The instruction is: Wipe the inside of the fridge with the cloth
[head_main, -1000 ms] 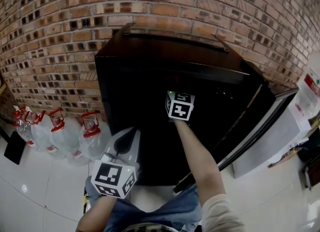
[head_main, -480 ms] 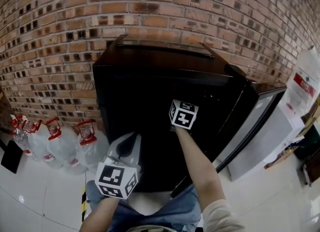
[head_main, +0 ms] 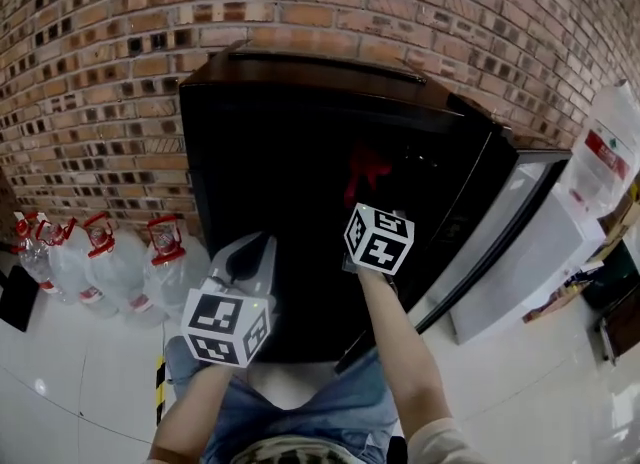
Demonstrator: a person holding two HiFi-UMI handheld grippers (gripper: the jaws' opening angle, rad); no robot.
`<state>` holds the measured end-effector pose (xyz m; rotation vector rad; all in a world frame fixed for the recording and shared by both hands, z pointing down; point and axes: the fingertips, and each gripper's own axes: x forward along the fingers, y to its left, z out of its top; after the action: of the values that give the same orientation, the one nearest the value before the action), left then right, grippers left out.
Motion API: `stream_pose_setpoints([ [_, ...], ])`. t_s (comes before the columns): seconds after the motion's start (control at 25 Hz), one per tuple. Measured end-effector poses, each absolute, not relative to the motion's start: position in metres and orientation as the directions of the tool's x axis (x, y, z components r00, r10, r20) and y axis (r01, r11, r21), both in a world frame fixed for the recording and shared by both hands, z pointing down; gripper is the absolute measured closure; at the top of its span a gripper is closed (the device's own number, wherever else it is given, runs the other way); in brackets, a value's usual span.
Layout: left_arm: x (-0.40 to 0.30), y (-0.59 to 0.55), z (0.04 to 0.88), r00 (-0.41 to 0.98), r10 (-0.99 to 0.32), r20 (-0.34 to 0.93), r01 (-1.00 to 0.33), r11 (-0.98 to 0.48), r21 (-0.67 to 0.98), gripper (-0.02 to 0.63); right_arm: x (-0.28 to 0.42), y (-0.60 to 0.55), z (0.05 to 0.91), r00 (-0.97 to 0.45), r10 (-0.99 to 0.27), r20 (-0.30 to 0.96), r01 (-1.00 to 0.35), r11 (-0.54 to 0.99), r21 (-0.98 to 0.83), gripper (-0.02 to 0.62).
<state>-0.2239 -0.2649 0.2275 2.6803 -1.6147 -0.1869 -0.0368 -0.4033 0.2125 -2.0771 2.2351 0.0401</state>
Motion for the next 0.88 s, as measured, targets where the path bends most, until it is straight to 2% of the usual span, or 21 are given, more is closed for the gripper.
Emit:
stream_pose_setpoints([
  [0.12,-0.224,-0.263,0.23,0.461,-0.883,-0.088,-0.882,-0.467,0.061,0.617,-0.038,-0.375,0.208,-0.102,-0.991,-0.088,-0.992,0.108,-0.07,0.526],
  [0.6,-0.215,-0.262,0.233,0.453,-0.888,-0.075,-0.888,-0.457,0.049,0.617,-0.033,-0.315,0.197,-0.13,-0.983,-0.13,-0.991,0.131,-0.001,0.525],
  [0.72,-0.216,-0.26,0.236,0.439,-0.895,-0.074,-0.896,-0.443,0.036,0.617,-0.051,-0.297,0.192,-0.182,-0.969,-0.167,-0.983,0.184,0.005,0.525],
  [0.88,-0.229,-0.255,0.24,0.412,-0.908,-0.073,-0.909,-0.415,0.04,0.617,-0.113,-0.262,0.194,-0.323,-0.921,-0.219,-0.946,0.323,0.039,0.525],
])
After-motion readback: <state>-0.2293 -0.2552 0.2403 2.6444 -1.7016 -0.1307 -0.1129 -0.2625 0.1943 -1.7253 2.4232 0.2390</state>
